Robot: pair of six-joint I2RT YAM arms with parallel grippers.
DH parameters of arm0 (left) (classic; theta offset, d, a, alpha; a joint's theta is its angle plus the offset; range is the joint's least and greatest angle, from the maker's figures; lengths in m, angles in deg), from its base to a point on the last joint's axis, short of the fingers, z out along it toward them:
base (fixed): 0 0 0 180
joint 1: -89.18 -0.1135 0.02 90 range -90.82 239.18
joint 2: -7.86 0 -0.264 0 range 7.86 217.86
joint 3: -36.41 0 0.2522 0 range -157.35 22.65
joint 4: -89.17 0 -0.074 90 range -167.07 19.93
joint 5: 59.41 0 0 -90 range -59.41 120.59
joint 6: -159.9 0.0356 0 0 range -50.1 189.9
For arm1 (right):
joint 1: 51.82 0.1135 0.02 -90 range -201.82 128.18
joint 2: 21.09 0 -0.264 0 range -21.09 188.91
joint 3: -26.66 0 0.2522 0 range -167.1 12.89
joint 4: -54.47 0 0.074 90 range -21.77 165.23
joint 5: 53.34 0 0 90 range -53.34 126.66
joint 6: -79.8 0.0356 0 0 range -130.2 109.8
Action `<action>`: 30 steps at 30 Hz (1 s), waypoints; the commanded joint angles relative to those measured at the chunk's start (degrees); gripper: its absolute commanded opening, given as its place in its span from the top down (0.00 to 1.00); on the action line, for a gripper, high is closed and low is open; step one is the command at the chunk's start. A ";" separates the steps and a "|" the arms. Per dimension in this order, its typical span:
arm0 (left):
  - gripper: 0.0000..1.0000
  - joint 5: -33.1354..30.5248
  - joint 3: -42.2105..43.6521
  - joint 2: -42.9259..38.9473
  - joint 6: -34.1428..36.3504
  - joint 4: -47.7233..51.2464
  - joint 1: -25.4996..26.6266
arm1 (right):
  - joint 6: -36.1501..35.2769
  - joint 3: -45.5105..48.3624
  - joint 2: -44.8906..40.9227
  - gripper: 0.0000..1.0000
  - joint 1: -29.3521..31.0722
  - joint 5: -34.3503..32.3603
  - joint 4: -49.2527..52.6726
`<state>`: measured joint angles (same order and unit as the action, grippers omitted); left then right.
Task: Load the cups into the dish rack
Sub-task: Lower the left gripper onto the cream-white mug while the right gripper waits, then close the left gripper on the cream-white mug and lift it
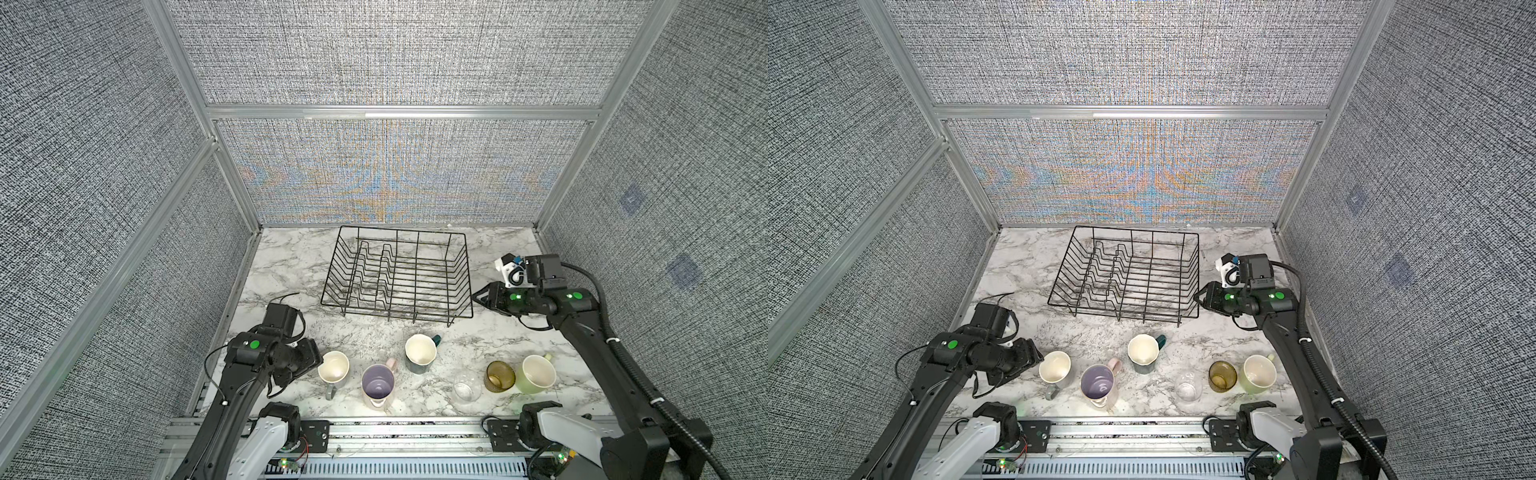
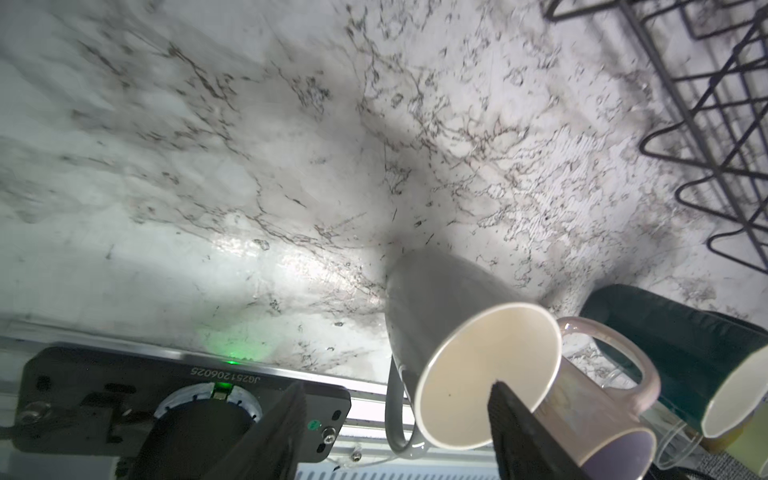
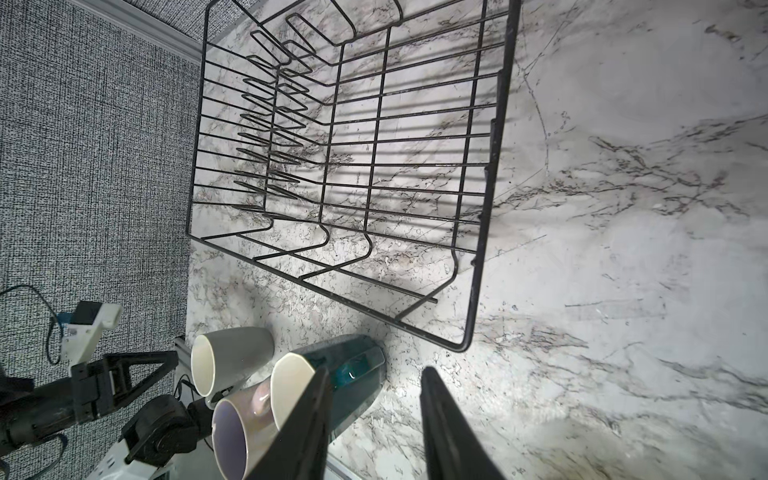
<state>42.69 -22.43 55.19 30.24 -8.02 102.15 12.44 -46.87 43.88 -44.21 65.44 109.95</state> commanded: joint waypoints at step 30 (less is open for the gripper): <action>1.00 -8.31 4.56 12.97 -13.19 -11.59 17.62 | 2.58 1.50 1.13 0.63 3.99 0.68 -3.17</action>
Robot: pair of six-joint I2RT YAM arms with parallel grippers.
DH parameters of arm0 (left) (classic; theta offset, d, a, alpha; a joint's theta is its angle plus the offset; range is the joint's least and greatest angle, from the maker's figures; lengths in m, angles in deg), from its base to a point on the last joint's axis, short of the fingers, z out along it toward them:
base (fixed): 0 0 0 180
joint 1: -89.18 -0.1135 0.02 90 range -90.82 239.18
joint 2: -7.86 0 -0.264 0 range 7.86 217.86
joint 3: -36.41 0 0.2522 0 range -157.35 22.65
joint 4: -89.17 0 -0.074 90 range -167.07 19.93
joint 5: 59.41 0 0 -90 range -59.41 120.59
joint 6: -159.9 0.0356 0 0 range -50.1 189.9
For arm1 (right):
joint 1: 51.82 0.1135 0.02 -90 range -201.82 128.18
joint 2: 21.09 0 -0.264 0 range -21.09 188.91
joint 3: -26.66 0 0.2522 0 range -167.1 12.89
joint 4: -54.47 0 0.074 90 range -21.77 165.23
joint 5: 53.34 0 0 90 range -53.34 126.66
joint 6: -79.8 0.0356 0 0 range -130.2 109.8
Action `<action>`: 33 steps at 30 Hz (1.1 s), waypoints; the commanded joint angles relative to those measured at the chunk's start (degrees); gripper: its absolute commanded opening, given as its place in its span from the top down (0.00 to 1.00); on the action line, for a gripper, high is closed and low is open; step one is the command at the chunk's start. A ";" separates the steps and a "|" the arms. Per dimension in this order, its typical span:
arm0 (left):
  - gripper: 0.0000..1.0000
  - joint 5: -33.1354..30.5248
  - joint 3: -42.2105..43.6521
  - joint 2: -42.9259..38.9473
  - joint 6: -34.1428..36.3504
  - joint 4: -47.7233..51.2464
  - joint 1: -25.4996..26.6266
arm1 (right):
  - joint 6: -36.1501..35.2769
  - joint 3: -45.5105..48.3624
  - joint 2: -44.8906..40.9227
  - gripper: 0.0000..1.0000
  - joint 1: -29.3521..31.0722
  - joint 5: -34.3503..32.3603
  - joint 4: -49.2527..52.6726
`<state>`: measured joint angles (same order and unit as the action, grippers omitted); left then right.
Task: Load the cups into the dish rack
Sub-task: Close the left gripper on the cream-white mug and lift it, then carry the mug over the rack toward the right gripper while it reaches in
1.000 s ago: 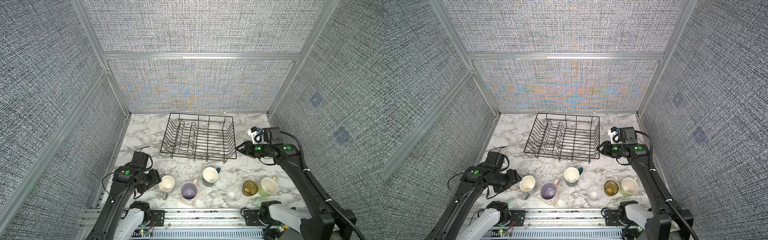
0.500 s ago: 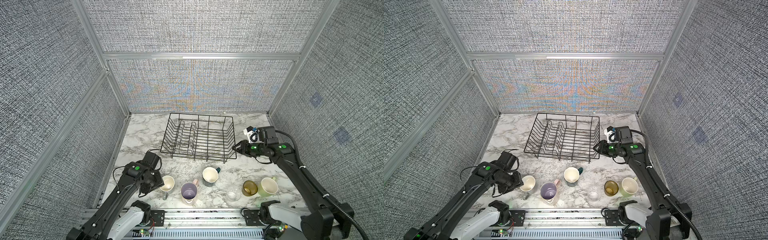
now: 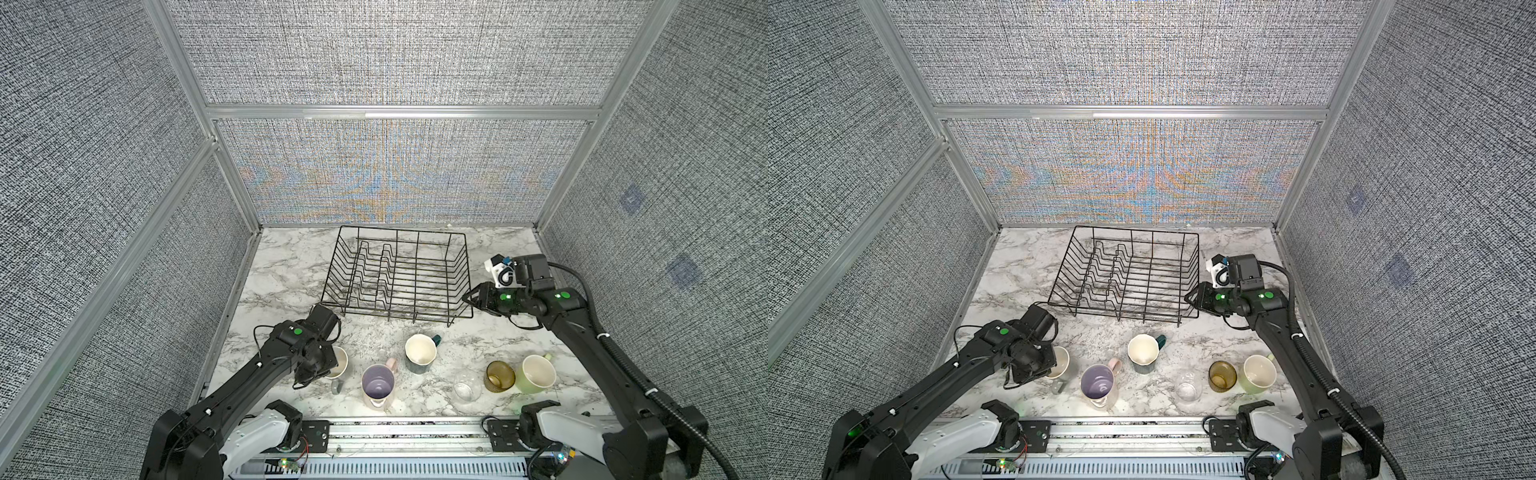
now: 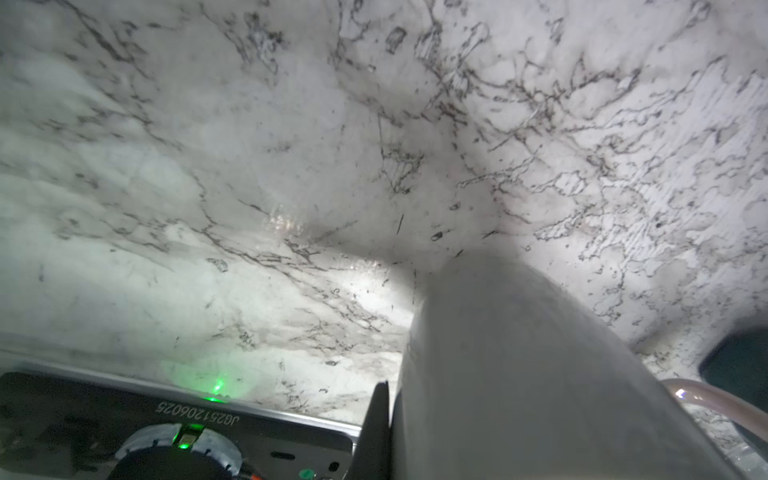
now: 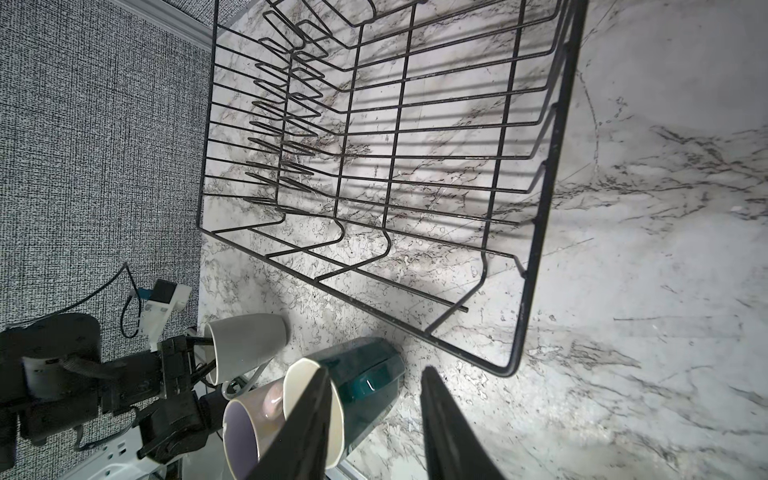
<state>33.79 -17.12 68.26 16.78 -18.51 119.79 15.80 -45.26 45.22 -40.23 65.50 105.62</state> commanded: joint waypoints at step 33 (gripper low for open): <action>1.00 28.59 -21.28 13.01 -6.37 -48.79 0.77 | 13.82 13.44 -15.80 0.59 13.17 13.01 -30.82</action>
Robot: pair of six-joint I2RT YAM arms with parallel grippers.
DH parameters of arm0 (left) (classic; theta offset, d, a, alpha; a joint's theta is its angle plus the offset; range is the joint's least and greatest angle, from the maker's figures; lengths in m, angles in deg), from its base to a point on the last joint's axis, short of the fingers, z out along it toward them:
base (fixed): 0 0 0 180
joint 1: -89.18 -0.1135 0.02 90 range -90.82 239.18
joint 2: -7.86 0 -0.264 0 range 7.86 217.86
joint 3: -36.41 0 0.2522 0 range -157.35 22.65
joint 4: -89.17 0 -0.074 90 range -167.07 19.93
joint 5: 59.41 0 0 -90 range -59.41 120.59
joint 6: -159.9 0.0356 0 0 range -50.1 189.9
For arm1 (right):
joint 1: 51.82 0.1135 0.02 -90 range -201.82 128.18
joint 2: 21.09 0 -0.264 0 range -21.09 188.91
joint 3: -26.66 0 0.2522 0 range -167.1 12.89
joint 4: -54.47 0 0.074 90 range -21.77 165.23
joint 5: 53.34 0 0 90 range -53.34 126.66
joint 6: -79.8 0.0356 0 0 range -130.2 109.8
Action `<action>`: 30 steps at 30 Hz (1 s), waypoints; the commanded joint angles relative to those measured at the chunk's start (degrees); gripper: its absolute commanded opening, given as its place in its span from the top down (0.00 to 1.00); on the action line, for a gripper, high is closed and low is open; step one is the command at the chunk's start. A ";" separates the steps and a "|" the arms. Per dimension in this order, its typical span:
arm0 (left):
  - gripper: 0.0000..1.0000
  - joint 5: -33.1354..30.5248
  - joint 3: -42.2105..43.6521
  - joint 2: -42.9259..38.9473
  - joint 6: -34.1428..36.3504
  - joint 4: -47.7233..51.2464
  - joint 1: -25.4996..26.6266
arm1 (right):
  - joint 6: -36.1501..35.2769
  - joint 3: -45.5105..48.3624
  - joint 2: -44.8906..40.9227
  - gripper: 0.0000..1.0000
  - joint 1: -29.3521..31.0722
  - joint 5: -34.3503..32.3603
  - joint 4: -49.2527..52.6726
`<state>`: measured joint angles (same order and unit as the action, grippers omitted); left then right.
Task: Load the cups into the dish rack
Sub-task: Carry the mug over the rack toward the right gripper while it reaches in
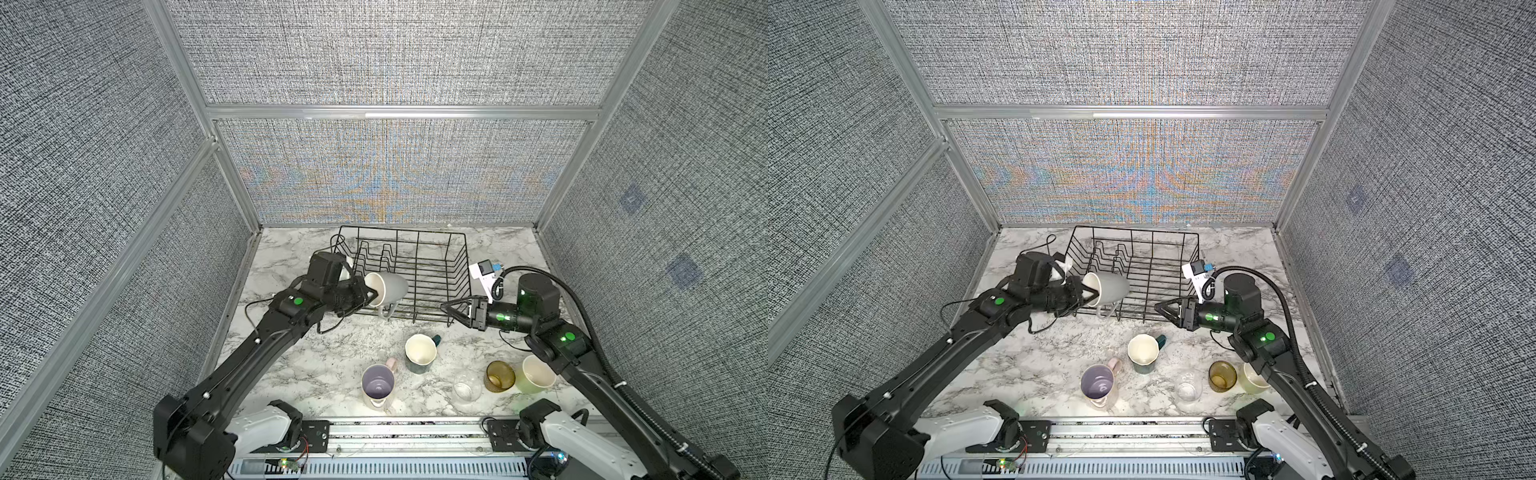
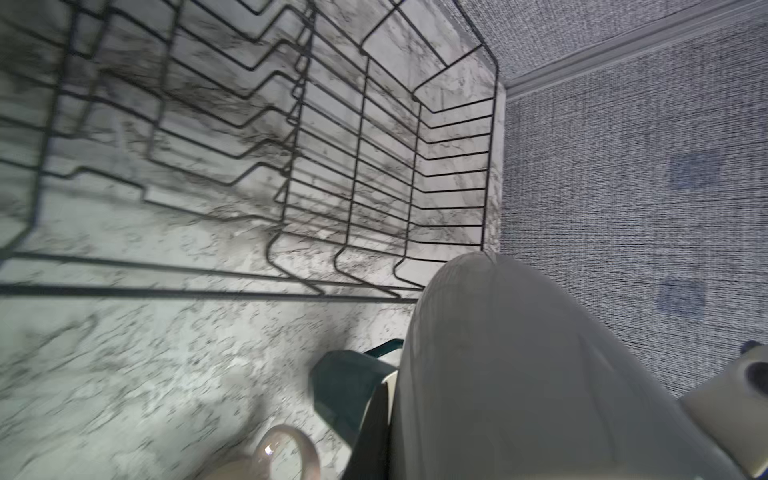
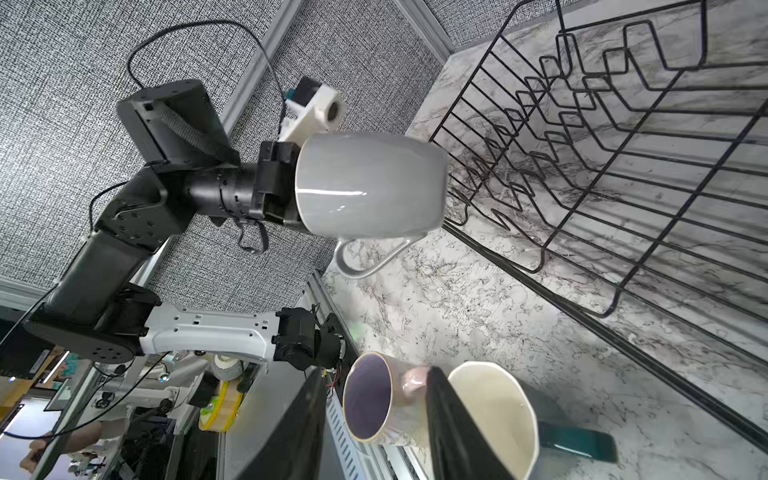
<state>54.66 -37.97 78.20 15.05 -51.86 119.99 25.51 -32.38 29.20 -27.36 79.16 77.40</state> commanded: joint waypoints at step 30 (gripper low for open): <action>1.00 16.60 0.30 21.66 -30.30 -62.82 14.59 | 36.81 20.53 1.83 0.52 4.49 -8.84 -56.81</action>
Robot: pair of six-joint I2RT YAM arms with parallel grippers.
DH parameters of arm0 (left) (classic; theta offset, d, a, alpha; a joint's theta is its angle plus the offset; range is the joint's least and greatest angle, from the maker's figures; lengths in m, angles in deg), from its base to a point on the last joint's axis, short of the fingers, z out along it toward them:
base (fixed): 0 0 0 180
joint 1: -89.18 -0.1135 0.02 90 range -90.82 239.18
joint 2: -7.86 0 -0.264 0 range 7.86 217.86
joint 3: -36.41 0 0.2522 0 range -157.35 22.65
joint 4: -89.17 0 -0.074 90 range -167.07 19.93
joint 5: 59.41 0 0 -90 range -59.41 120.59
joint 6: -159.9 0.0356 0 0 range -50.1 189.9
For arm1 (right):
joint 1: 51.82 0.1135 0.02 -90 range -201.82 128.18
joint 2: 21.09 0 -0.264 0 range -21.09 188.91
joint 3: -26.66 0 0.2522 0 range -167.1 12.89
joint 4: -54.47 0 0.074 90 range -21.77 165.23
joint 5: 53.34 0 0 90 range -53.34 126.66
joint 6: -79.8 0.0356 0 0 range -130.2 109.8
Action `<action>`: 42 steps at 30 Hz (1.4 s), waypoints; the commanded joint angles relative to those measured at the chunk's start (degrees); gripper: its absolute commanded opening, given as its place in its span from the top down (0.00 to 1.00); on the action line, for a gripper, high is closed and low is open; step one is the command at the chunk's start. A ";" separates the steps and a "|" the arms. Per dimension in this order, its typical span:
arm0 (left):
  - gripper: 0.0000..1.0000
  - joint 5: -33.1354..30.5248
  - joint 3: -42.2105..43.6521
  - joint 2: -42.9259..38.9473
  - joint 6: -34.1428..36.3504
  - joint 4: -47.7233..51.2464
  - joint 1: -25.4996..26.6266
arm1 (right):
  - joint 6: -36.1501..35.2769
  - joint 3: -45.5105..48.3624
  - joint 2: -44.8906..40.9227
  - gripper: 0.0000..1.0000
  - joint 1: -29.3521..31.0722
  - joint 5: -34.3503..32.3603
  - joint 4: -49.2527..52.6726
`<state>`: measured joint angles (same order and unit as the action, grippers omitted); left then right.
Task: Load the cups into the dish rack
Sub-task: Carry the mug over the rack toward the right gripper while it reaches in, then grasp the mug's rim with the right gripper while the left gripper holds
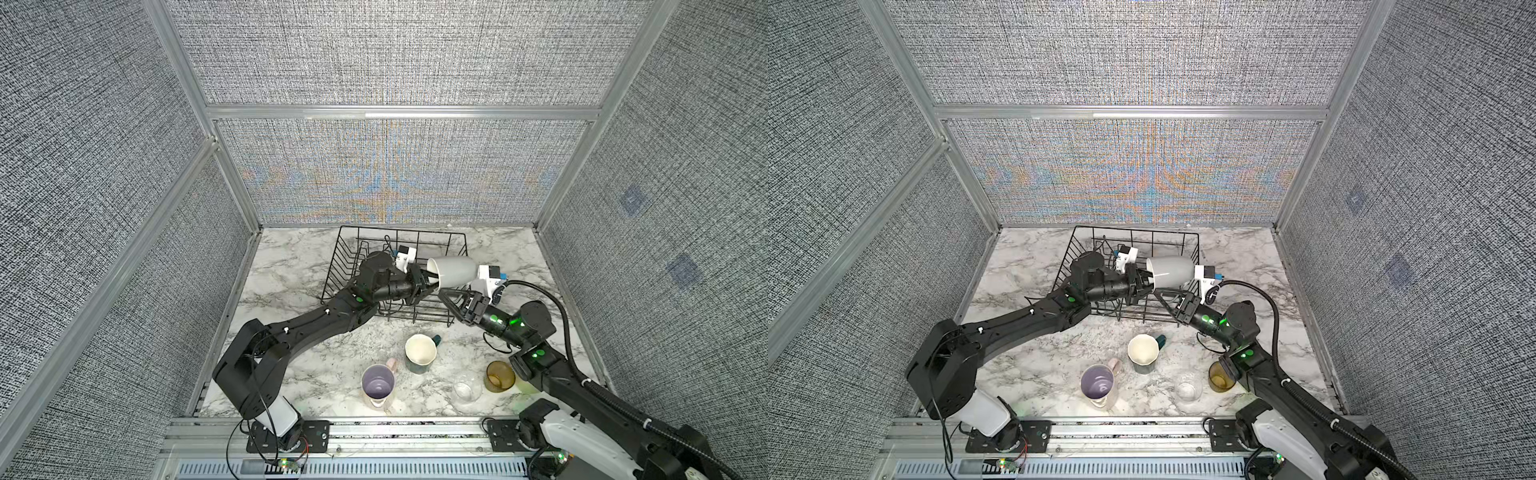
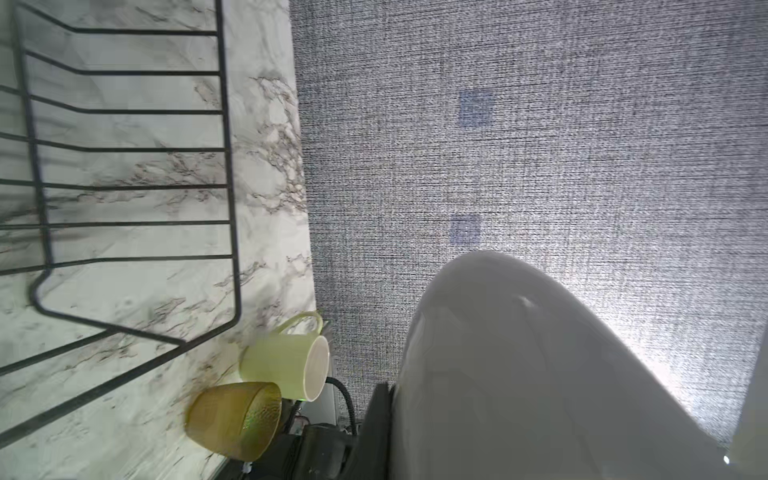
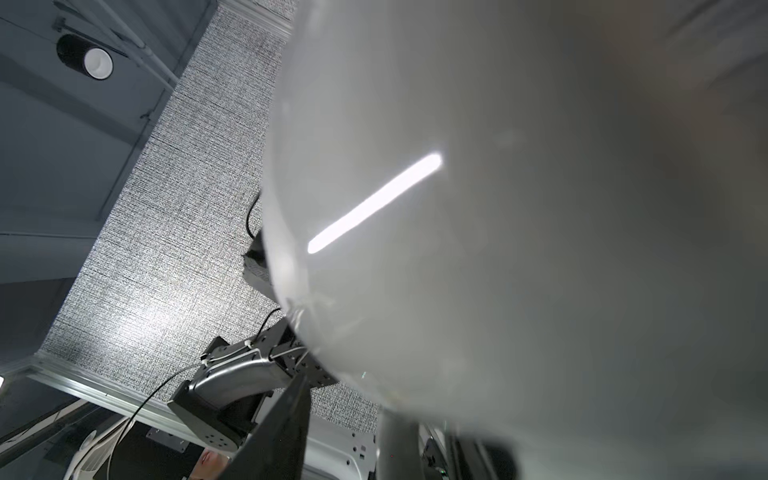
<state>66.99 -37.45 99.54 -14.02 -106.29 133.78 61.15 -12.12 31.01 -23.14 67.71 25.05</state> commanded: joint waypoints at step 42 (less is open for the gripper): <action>1.00 4.82 4.67 2.19 -9.88 -21.86 2.16 | 2.73 -8.03 6.41 0.56 -12.52 25.29 -7.13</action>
<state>66.82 -32.97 101.24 -24.23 -127.09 135.44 64.56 -19.46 37.24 -35.44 93.57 22.17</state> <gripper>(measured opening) 0.100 0.426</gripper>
